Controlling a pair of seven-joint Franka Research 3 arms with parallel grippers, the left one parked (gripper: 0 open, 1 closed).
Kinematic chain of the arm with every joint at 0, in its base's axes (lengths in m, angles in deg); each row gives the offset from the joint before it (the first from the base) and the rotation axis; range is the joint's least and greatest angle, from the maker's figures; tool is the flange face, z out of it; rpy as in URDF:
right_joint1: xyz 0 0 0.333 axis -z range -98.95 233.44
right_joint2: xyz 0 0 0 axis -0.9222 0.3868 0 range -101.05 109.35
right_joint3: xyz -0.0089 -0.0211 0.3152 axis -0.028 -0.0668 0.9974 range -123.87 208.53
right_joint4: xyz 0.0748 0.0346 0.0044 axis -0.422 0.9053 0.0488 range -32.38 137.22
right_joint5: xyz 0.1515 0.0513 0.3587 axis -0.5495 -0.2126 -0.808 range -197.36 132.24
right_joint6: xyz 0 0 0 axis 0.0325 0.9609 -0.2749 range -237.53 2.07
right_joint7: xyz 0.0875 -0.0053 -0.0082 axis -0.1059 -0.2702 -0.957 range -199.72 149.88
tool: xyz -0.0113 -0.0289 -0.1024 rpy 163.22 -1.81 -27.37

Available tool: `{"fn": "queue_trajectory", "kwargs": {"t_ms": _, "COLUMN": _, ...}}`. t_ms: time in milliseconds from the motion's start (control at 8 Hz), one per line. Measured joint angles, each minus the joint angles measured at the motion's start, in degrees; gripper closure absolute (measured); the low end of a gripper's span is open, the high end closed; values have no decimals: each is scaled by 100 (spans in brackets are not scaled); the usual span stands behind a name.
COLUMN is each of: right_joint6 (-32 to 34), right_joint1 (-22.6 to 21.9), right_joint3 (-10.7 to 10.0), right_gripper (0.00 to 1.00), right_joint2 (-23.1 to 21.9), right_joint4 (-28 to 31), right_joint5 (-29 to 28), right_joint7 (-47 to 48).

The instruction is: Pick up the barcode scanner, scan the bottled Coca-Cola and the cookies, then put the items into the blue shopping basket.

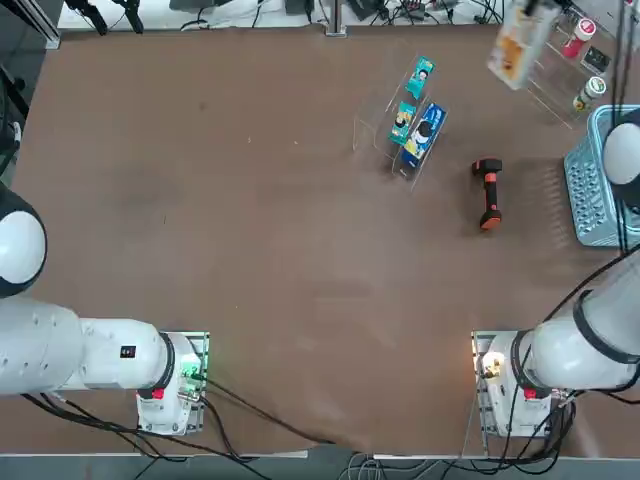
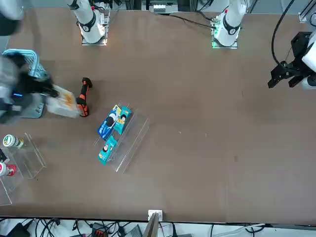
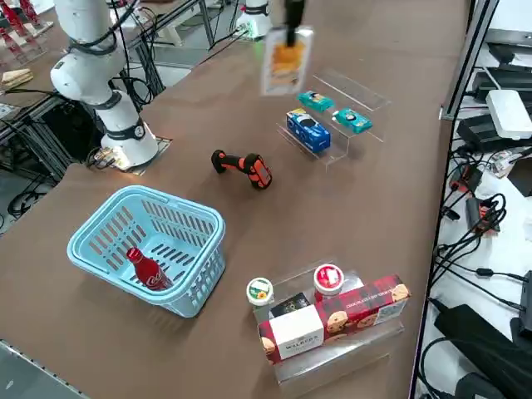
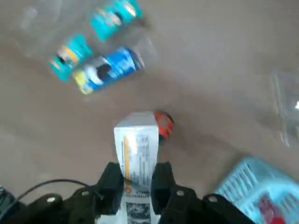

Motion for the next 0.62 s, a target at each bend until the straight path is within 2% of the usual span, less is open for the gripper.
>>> {"fn": "queue_trajectory", "kwargs": {"t_ms": 125, "right_joint6": -43, "right_joint1": 524, "right_joint3": -14, "right_gripper": 65, "right_joint2": -175, "right_joint4": 351, "right_joint5": 380, "right_joint7": -440}}
{"fn": "queue_trajectory", "kwargs": {"t_ms": 250, "right_joint6": -447, "right_joint1": 974, "right_joint3": -26, "right_gripper": 65, "right_joint2": -557, "right_joint4": 1022, "right_joint5": 698, "right_joint7": -829}}
{"fn": "queue_trajectory", "kwargs": {"t_ms": 625, "right_joint6": -2691, "right_joint1": 2430, "right_joint3": -43, "right_gripper": 65, "right_joint2": -2372, "right_joint4": 3944, "right_joint5": 956, "right_joint7": -1697}}
